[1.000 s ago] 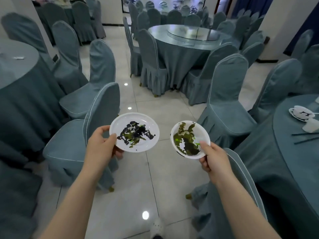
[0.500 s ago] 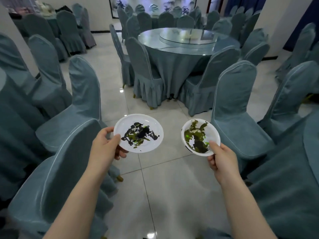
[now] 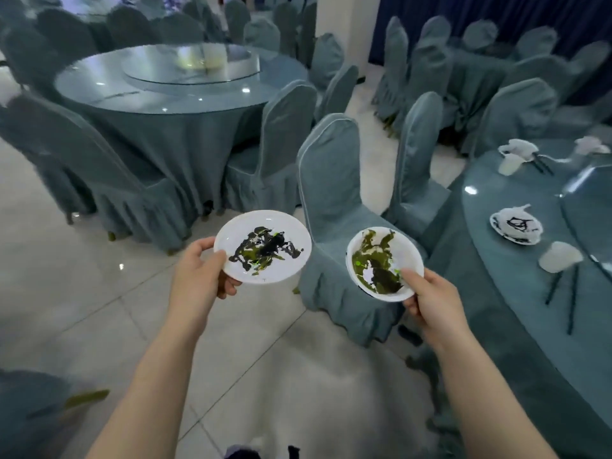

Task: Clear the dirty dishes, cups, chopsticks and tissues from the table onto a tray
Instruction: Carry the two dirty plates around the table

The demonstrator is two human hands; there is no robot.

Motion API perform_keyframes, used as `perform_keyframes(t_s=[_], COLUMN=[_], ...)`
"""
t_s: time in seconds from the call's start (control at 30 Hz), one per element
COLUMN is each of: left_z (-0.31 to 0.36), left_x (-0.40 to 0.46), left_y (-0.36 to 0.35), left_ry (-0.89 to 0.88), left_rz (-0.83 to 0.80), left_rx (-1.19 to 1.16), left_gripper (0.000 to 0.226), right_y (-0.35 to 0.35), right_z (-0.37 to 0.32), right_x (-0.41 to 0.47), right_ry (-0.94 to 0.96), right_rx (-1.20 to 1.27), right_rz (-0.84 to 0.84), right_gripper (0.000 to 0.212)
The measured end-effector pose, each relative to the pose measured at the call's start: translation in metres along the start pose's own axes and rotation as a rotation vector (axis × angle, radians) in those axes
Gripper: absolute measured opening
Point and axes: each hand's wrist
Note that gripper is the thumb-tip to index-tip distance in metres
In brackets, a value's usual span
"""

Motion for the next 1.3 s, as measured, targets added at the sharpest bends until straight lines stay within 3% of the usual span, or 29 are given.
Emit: perform_keyframes(t_s=[0.13,0.27,0.47,0.77,1.03,1.17,1.3], left_z=[0.025,0.046,0.056,0.063,0.061,0.061,0.065], left_x=[0.073,0.115,0.155,0.207,0.264,0.300,0.334], left_y=[-0.073,-0.156,-0.281,-0.434,-0.523,-0.576,-0.627], left_ry=[-0.022,-0.005,-0.031,-0.003,0.068,0.089,0.107], left_rz=[-0.186,-0.323,-0.523,-0.619,-0.680,-0.763,-0.857], left_rx=[0.020,0.029,0.058,0.107,0.138,0.168,0.209], left_gripper=[0.024,0.024,0.021,0.028,0.024,0.022,0.019], right_y=[0.020,0.061,0.139,0.235,0.262,0.270,0.282], right_z=[-0.014,-0.020,-0.011,-0.012,-0.007,-0.012,-0.018], right_x=[0.036,0.058,0.121,0.271,0.371,0.418,0.453], right_ry=[-0.010,0.055,-0.017,-0.140,-0.198,-0.239,-0.387], right_rx=[-0.018,-0.187,-0.134,-0.069,0.046,0.005,-0.184], right_rz=[0.190,0.375,0.551,0.651,0.775,0.880,0.873], right_gripper=[0.015,0.016,0.016,0.017,0.018,0.021,0.033])
Point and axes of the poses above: each hand's wrist, its own x-axis towards the middle knuckle, its own y-axis out of the back of the hand, z = x × y, and after that the axes turned 2 degrees about -z, right-handed
